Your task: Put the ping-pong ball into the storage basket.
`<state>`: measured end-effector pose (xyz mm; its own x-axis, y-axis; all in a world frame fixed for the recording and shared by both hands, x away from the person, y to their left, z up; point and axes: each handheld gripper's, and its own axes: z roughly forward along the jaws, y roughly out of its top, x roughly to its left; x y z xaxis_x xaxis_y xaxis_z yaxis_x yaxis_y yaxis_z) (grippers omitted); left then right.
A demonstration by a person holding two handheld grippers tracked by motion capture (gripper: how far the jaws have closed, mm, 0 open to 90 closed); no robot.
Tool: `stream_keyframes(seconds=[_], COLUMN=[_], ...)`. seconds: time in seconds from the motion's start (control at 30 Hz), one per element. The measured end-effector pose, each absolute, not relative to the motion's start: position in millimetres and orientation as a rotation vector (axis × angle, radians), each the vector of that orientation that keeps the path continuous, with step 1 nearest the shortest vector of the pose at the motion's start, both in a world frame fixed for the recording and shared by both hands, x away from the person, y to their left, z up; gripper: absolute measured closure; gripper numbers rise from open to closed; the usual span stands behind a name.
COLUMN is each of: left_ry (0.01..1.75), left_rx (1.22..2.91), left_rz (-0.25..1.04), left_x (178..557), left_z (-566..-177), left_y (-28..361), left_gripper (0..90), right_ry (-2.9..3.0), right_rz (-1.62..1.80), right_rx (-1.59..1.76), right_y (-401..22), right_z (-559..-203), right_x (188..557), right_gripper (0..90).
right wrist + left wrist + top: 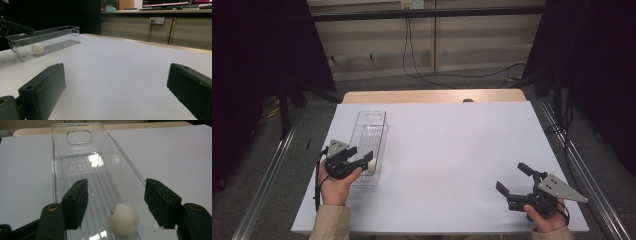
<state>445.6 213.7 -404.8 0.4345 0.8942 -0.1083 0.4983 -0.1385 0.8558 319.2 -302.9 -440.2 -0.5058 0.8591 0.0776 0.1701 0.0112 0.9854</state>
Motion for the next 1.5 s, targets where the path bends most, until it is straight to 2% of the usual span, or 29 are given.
stream_keyframes(seconds=[0.13,0.43,0.7,1.07,1.5], left_ry=[1.184,1.169,1.148,1.084,1.025], left_rx=[1.789,1.768,1.728,1.719,1.693], left_rz=[0.549,0.553,0.551,0.556,0.544], left_x=[445,443,439,435,424], left_z=[-405,-403,-402,-400,-404], left_y=[212,212,212,211,217], left_gripper=[28.5,23.0,9.8,3.6,3.2], right_ry=[1.712,1.706,1.715,1.709,1.711], right_rz=[1.534,1.535,1.527,1.511,1.504], right_rx=[1.054,1.059,1.054,1.044,1.050], right_y=[-305,-303,-302,-307,-305], right_z=[-440,-439,-439,-438,-437], right_x=[318,318,316,312,310], right_gripper=[1.4,1.4,1.4,1.4,1.4])
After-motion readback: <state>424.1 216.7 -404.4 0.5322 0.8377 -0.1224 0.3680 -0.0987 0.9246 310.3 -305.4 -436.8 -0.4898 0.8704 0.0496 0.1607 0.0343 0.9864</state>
